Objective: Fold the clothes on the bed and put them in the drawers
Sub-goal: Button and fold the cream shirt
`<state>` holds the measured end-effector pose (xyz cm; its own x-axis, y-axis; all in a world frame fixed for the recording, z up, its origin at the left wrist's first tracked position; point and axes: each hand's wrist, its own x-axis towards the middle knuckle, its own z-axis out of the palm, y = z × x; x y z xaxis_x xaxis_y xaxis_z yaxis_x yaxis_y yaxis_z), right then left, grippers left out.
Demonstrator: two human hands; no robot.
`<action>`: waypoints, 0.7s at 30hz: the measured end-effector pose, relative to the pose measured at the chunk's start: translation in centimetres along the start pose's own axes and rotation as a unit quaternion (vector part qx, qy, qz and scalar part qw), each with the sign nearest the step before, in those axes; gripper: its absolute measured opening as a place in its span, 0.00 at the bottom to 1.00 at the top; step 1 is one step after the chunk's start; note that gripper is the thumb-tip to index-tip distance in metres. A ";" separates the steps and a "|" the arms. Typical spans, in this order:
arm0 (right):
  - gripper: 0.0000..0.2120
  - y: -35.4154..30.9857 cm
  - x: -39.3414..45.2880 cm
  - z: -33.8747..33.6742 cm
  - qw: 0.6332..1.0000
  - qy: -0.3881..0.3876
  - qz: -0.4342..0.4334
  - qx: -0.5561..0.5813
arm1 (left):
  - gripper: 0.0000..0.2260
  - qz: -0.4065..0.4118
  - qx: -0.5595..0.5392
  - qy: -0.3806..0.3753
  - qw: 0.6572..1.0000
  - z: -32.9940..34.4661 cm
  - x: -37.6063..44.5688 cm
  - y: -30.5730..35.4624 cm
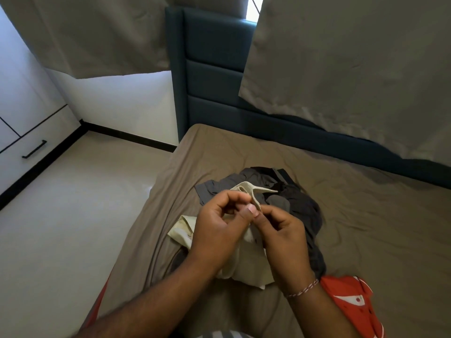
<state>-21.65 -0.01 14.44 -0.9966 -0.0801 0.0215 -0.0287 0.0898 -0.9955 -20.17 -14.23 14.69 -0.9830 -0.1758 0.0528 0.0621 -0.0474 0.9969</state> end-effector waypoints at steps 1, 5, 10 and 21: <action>0.10 0.1 0.0 0.1 0.999 0.004 0.015 0.036 | 0.09 0.014 0.039 -0.007 0.999 0.0 -0.1 -0.5; 0.08 0.1 0.6 0.5 0.989 0.039 0.071 0.126 | 0.07 -0.012 0.104 -0.021 0.994 -0.1 -0.5 -2.5; 0.06 0.2 1.0 0.5 0.997 0.019 0.045 0.053 | 0.04 -0.004 0.080 0.011 0.997 -1.4 -1.2 -3.5; 0.03 -1.3 -0.6 -1.1 0.993 -0.084 0.012 -0.085 | 0.12 0.142 0.257 0.059 0.954 -7.1 3.2 1.2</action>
<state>-21.05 1.00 15.82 -0.9706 -0.2383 -0.0323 -0.0314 0.2585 -0.9655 -22.07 -21.81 15.62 -0.9106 -0.2207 0.3493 0.2010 0.5020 0.8412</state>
